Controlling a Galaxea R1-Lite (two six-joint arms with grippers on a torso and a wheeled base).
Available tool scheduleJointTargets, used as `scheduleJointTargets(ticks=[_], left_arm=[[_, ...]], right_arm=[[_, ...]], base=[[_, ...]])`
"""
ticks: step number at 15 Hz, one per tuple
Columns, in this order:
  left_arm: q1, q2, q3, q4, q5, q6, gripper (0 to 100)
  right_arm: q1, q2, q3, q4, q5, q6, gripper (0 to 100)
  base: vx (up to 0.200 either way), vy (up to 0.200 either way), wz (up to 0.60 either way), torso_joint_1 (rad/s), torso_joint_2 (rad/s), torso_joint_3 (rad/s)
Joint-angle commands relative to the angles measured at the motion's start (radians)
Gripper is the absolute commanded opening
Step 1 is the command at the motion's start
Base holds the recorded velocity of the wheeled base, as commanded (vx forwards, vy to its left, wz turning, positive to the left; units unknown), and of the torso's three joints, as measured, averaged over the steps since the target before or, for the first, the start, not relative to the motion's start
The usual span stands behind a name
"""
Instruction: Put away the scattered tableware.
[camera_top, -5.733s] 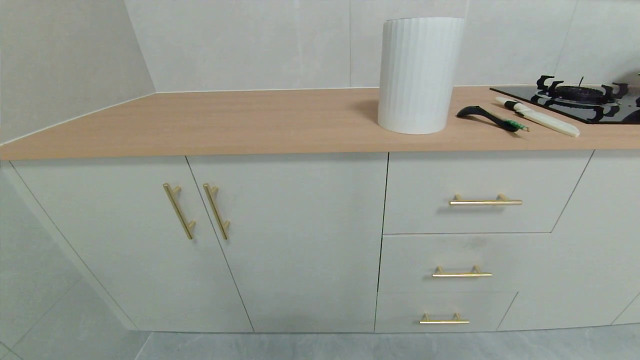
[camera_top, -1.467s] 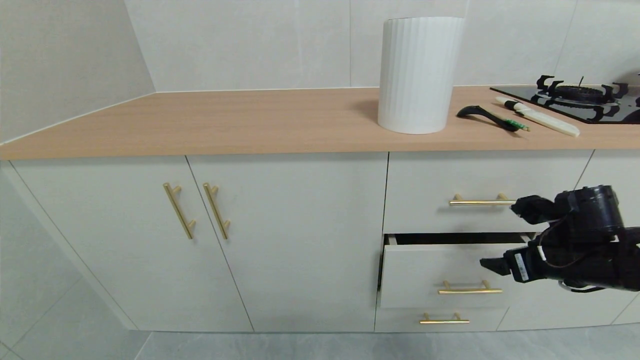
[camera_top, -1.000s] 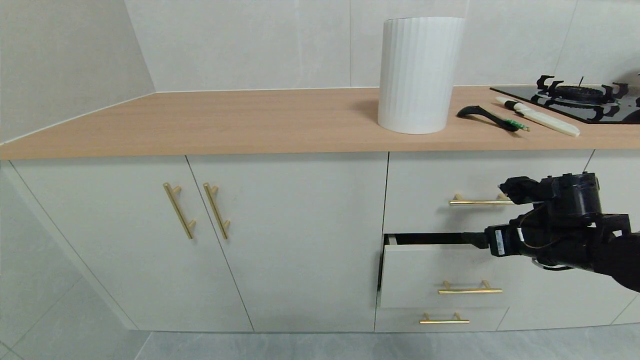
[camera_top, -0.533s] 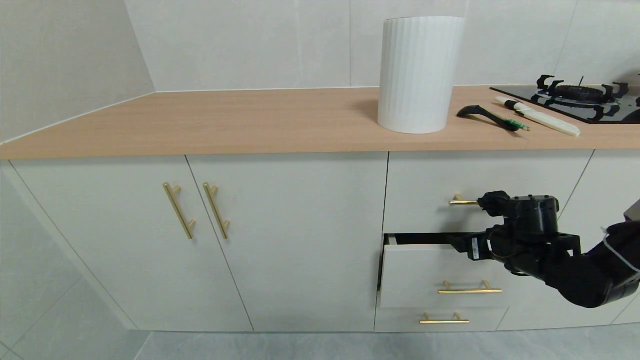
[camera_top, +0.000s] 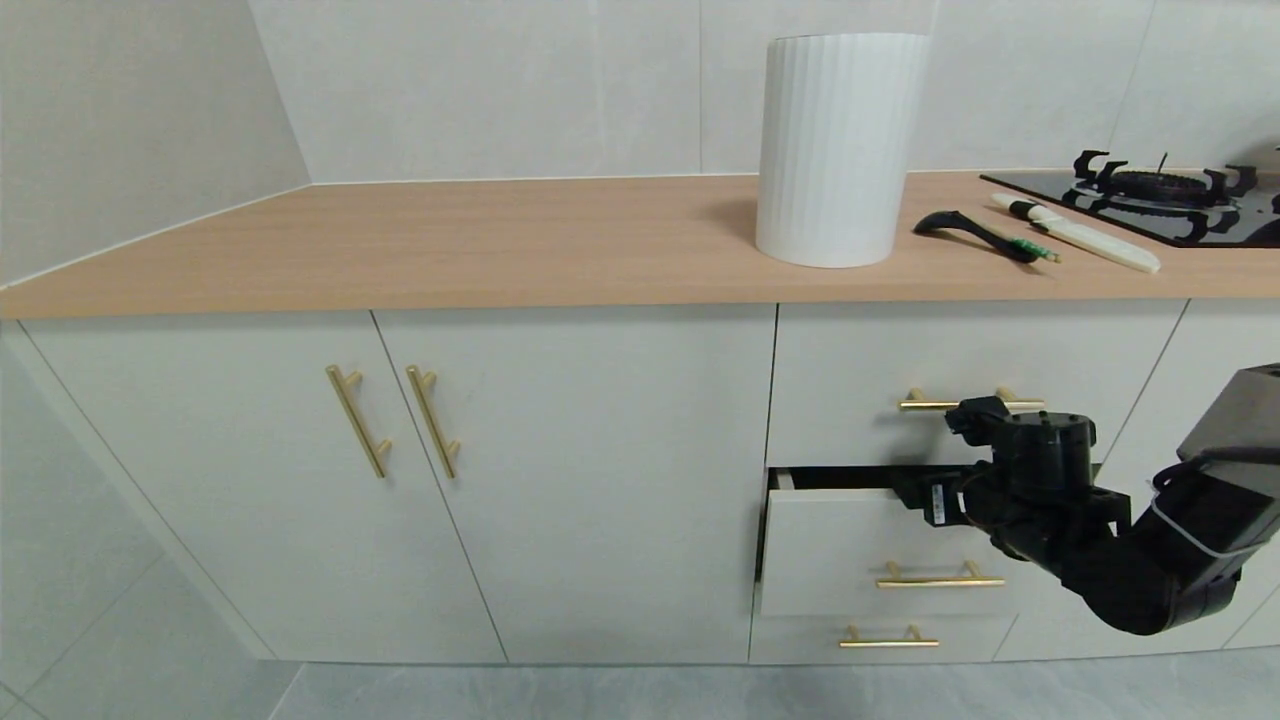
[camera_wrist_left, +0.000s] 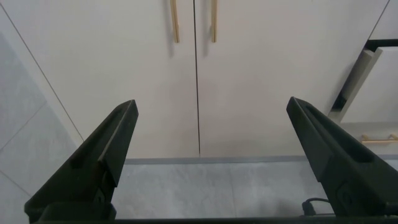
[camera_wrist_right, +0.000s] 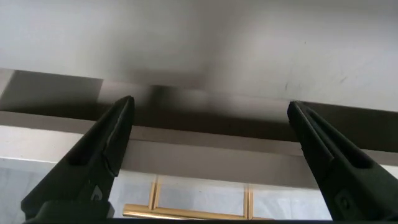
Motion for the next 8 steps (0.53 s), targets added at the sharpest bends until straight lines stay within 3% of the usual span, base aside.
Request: scheduleJointTargets(ticks=[1, 8], left_arm=[[0.001, 0.001, 0.000, 0.000, 0.000, 0.000, 100], [0.001, 0.001, 0.000, 0.000, 0.000, 0.000, 100]], right_arm=[[0.001, -0.005, 0.006, 0.016, 0.000, -0.001, 100], [-0.001, -0.137, 0.005, 0.280, 0.027, -0.001, 100]], base=[[0.000, 0.000, 0.00, 0.000, 0.00, 0.000], [0.000, 0.000, 0.00, 0.000, 0.00, 0.000]])
